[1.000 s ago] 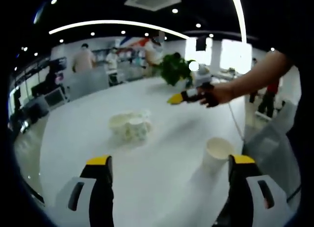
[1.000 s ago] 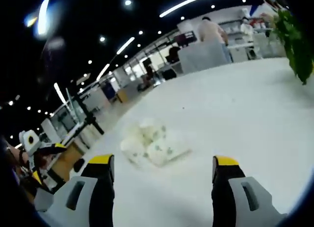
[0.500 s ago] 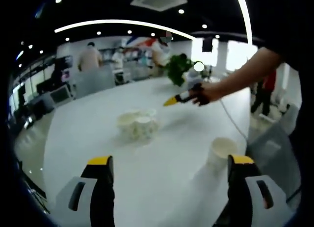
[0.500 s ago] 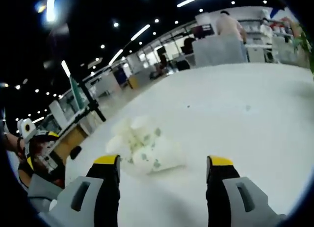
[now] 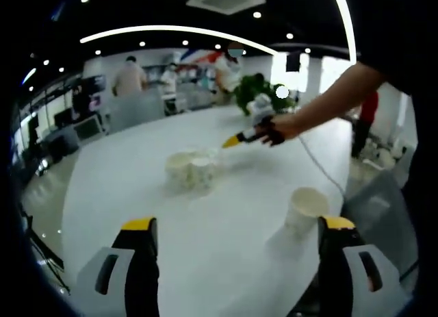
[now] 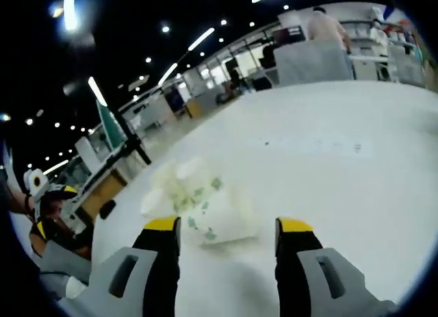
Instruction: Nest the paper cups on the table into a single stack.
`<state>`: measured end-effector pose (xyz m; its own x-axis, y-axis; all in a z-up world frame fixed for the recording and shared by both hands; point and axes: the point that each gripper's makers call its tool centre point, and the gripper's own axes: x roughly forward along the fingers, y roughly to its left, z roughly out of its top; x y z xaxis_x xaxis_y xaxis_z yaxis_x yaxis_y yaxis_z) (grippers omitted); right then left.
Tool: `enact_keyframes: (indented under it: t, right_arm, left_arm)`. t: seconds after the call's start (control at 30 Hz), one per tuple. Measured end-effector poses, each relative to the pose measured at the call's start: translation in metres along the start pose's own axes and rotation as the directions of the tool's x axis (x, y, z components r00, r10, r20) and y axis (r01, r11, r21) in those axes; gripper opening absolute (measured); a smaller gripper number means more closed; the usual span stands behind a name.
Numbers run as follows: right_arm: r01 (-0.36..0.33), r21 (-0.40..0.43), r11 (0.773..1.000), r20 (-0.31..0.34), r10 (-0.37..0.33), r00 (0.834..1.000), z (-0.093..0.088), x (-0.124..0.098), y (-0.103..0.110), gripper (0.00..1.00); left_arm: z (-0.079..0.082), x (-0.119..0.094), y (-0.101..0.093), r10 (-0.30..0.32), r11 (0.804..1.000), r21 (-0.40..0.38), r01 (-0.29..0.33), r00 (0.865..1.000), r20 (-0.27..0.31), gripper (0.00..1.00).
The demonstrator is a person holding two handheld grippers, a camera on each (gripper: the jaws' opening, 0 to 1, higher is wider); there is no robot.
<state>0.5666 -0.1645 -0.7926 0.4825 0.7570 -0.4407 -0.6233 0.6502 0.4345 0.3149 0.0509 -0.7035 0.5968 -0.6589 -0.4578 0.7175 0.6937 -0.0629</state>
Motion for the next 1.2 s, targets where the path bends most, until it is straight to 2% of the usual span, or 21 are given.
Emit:
enact_keyframes:
  t: [0.53,0.9,1.03,1.2]
  right_arm:
    - [-0.082,0.043,0.996,-0.004,0.082,0.997,0.002,0.02,0.016,0.36]
    - [-0.112,0.068,0.991,-0.008,0.113,0.994,-0.004,0.013,0.017,0.2]
    - [-0.129,0.085,0.988,-0.015,0.13,0.991,-0.008,0.008,0.026,0.13]
    - [-0.143,0.104,0.984,-0.019,0.145,0.989,-0.015,0.008,0.024,0.09]
  left_arm:
    - [-0.007,-0.006,0.011,0.036,0.999,-0.031,-0.036,0.999,-0.018,0.99]
    - [-0.011,-0.006,0.008,0.028,0.999,-0.036,-0.029,0.999,-0.028,0.99]
    - [-0.013,-0.006,0.008,0.025,0.999,-0.035,-0.026,0.999,-0.031,0.98]
    - [-0.013,-0.007,0.006,0.024,0.999,-0.037,-0.025,0.999,-0.028,0.97]
